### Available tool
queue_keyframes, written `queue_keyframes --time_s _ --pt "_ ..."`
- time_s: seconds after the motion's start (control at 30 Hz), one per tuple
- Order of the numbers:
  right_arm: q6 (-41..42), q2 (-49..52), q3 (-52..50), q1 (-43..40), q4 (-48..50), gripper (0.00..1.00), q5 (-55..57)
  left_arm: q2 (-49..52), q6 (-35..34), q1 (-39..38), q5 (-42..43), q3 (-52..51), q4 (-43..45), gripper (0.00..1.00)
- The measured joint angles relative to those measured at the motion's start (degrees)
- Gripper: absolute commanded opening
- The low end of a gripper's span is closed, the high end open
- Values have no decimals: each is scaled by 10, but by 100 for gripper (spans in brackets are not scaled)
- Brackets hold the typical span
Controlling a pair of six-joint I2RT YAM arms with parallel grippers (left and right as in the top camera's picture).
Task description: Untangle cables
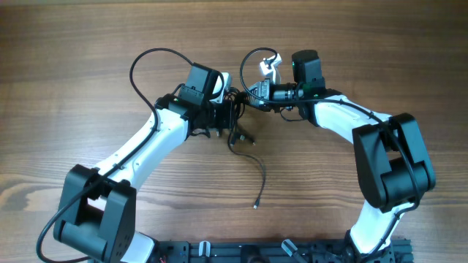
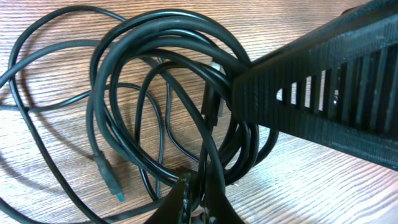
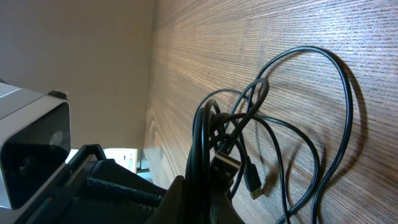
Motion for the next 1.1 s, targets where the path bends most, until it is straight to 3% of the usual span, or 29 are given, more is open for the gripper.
queue_keyframes --time_s 0.33,0.73,1.1 --pt "0 0 0 0 0 4 0 0 -1 0 -64 0 -27 4" --pt "-16 0 0 0 -6 4 3 -2 14 0 -82 0 -34 4" --pt "-16 0 0 0 -19 4 41 -45 21 0 -120 0 -136 4"
